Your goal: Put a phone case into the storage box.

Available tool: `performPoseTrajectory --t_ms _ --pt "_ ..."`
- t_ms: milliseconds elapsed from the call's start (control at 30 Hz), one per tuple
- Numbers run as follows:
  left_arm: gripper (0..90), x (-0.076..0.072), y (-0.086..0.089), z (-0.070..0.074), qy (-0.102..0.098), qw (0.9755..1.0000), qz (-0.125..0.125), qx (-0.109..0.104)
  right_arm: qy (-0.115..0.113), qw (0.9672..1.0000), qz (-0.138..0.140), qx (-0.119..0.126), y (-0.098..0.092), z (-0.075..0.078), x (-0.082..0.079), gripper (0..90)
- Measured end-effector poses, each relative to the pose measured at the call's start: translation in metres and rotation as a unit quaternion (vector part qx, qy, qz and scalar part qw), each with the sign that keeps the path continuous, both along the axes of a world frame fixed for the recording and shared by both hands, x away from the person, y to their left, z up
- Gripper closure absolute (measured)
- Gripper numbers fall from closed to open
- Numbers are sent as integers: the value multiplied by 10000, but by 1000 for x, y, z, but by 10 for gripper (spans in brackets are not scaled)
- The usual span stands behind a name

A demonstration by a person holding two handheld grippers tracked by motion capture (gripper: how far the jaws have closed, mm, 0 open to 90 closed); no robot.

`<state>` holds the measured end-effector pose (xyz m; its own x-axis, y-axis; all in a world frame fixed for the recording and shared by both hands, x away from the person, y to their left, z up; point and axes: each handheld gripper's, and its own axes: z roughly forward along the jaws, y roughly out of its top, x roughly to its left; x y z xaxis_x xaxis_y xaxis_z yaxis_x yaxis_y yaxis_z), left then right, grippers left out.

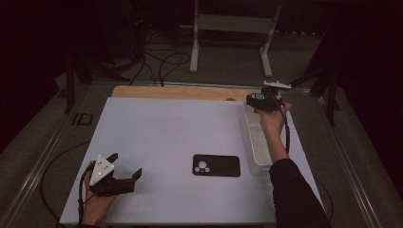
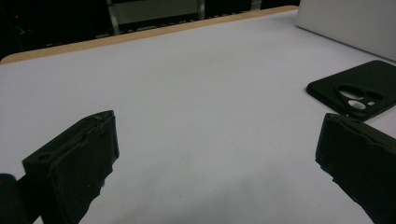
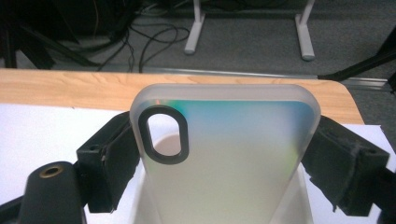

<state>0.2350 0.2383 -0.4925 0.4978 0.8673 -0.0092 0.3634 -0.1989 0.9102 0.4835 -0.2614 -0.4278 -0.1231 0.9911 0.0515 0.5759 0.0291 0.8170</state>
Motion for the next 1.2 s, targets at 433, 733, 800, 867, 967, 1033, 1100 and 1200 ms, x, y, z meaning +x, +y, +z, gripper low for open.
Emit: performPoseTrajectory --t_ms 433,733,800,867,967,1033,1100,1200 --pt "0 0 1 -1 28 10000 3 4 136 9997 -104 -152 0 -12 10 164" --pt "0 -1 2 0 9 10000 22 -35 165 9996 -86 -232 5 -14 16 158" --pt "0 -1 2 0 8 10000 24 -33 188 9995 -81 -240 5 -14 18 150" --pt "0 -1 3 0 12 10000 30 -35 186 9995 -100 -225 5 -14 18 133" --pt "0 -1 3 0 11 10000 26 -36 183 9997 -80 -156 3 -15 17 90" --pt "0 -1 2 -1 14 10000 29 -32 143 9997 -118 -139 3 -14 16 90" --pt "0 -1 2 -1 14 10000 28 -31 113 9998 -84 -138 2 -12 15 90" --pt "0 -1 2 0 14 10000 33 -32 63 9998 -46 -155 2 -8 11 91"
